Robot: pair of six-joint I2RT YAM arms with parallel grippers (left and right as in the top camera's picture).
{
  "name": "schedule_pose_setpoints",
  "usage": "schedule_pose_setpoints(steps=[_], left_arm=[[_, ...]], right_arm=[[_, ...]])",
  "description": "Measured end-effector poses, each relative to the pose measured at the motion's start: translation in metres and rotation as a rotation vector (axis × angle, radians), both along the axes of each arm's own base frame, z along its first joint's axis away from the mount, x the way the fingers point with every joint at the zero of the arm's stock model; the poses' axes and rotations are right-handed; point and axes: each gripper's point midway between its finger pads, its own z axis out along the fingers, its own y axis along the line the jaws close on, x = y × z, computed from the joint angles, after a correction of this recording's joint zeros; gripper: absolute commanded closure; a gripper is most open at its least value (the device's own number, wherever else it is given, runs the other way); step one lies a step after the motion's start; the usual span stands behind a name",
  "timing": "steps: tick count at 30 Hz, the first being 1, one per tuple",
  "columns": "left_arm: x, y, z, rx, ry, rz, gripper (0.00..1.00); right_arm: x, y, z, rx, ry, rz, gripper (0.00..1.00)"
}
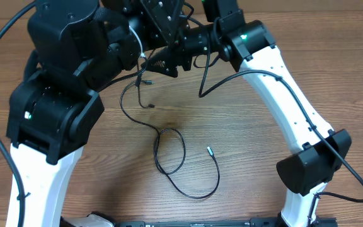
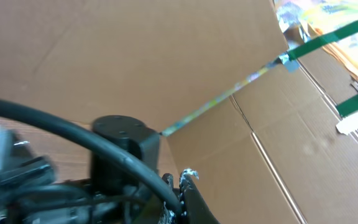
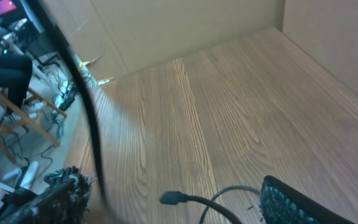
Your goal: Untangle cables
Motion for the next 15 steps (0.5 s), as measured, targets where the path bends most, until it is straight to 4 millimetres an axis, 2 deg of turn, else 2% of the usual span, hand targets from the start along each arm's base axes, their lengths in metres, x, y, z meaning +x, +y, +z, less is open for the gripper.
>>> schedule_pose_setpoints(steps=[3, 4, 5, 6, 10, 15], left_arm=[[0.003, -0.010, -0.004, -0.003, 0.010, -0.026, 0.96], [0.004, -0.014, -0.006, -0.003, 0.016, -0.036, 0.96], [0.005, -0.017, -0.008, -0.004, 0.023, -0.043, 0.96], [0.005, -0.020, -0.010, -0.005, 0.032, -0.049, 0.96], [0.009, -0.025, -0.016, -0.005, 0.049, -0.061, 0.94], [0.006, -0.029, -0.018, 0.026, 0.030, -0.100, 0.72]], right_arm=[[-0.001, 0.005, 0.001, 0.011, -0.014, 0.013, 0.12], [-0.002, 0.007, 0.002, 0.014, -0.018, 0.017, 0.22], [-0.003, 0.008, 0.003, 0.021, -0.024, 0.027, 0.51], [-0.004, 0.008, 0.004, 0.026, -0.029, 0.034, 0.96], [-0.006, 0.008, 0.004, 0.027, -0.012, 0.038, 0.96], [0.005, 0.003, -0.009, -0.042, -0.004, -0.041, 0.96]])
